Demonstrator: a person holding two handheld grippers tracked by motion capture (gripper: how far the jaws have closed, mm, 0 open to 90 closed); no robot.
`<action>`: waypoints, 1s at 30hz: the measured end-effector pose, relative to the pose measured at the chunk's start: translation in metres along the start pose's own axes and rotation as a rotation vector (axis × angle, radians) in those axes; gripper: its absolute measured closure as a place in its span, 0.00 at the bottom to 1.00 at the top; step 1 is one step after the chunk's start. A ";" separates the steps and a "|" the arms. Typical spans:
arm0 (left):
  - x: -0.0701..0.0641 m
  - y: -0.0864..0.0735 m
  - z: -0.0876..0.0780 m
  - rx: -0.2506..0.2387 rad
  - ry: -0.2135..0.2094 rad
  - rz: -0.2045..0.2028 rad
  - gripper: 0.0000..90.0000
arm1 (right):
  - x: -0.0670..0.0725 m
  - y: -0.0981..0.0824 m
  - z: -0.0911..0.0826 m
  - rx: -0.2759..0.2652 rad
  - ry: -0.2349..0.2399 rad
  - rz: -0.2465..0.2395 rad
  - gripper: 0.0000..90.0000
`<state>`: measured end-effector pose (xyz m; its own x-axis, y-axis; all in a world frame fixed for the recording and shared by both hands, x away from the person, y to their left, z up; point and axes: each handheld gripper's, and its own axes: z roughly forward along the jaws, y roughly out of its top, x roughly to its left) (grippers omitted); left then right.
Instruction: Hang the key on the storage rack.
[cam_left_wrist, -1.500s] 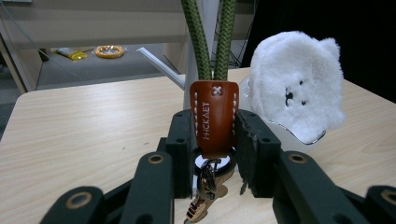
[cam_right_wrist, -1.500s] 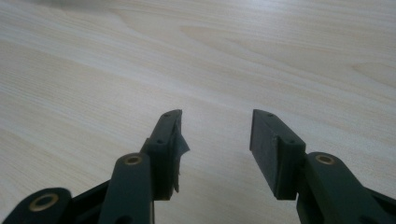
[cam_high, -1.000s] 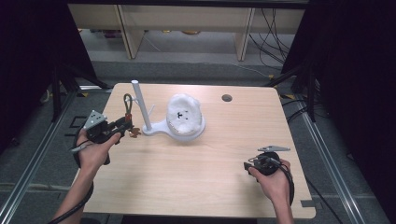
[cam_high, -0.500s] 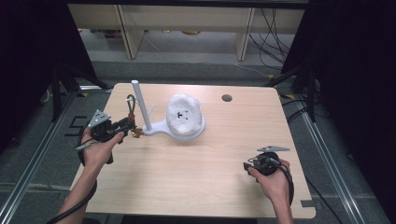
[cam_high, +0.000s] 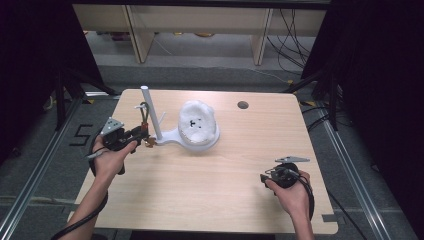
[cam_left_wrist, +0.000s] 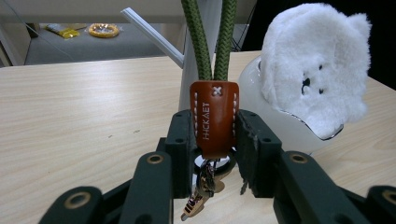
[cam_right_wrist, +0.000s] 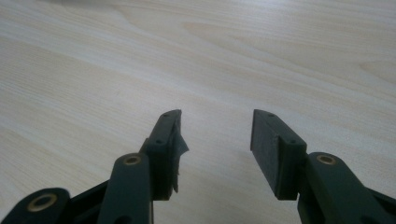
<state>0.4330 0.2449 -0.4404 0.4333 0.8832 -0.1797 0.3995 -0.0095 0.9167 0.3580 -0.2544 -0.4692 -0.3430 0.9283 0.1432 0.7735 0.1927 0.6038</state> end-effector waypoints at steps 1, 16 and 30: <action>0.000 0.000 0.001 0.003 -0.001 0.000 0.75 | 0.000 0.000 0.000 -0.001 -0.002 0.000 0.60; -0.001 -0.004 0.013 0.015 0.015 0.040 0.74 | -0.001 0.000 0.000 0.000 -0.002 -0.005 0.60; -0.001 -0.010 0.010 0.030 0.031 0.068 0.69 | -0.004 -0.001 0.002 -0.011 -0.028 -0.036 0.59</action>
<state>0.4369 0.2390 -0.4527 0.4352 0.8941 -0.1060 0.3945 -0.0835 0.9151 0.3593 -0.2576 -0.4719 -0.3553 0.9295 0.0988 0.7548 0.2229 0.6169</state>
